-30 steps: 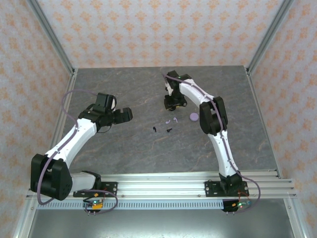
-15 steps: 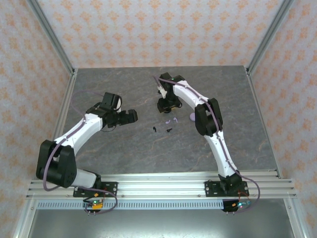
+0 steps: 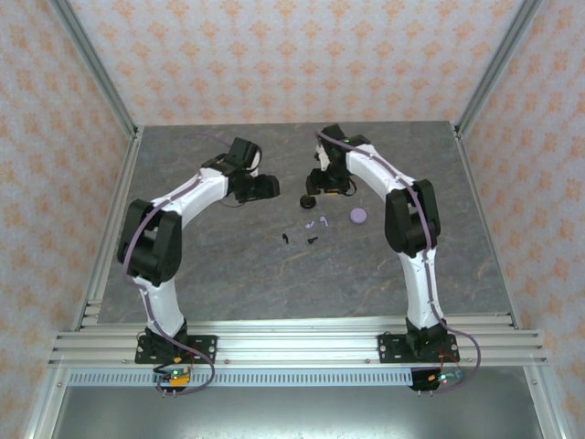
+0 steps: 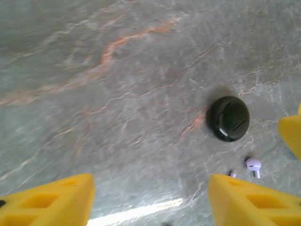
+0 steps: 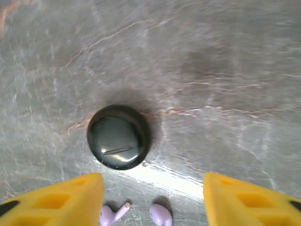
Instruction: Insert the wireless bluetooth earbuds into the charging case
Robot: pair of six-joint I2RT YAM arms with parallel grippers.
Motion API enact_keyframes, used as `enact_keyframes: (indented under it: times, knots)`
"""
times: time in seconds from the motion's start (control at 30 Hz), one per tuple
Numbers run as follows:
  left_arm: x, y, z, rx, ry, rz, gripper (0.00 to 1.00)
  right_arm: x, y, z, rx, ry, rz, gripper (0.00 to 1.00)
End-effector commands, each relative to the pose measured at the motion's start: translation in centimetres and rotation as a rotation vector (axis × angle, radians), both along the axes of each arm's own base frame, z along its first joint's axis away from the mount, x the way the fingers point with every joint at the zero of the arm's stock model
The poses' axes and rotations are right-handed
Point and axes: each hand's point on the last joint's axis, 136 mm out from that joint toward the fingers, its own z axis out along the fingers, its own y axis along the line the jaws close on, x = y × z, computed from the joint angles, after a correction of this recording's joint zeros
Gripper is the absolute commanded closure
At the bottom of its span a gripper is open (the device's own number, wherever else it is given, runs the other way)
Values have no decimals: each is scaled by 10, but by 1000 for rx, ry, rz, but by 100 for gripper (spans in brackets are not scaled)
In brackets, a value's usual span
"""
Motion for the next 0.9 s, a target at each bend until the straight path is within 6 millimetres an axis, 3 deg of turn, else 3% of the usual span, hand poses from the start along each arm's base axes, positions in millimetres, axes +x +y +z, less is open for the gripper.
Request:
enact_keyframes:
  times: [0.0, 0.1, 0.2, 0.33, 0.5, 0.87]
  knots:
    - [7, -17, -8, -9, 39, -28, 43, -4, -7, -3, 18, 26, -63, 50]
    - [19, -29, -17, -25, 57, -35, 60, -9, -9, -10, 13, 45, -69, 63]
    - [27, -37, -27, -25, 80, -33, 66, -10, -9, -17, 17, 59, -83, 76]
    - [32, -45, -34, -20, 94, -41, 73, -9, -6, -24, 28, 77, -98, 82]
    - [34, -55, -45, -35, 118, -47, 76, -9, -1, -34, 42, 108, -106, 87]
    - [24, -72, -66, -43, 172, -83, 76, -3, 8, -48, 68, 152, -120, 88]
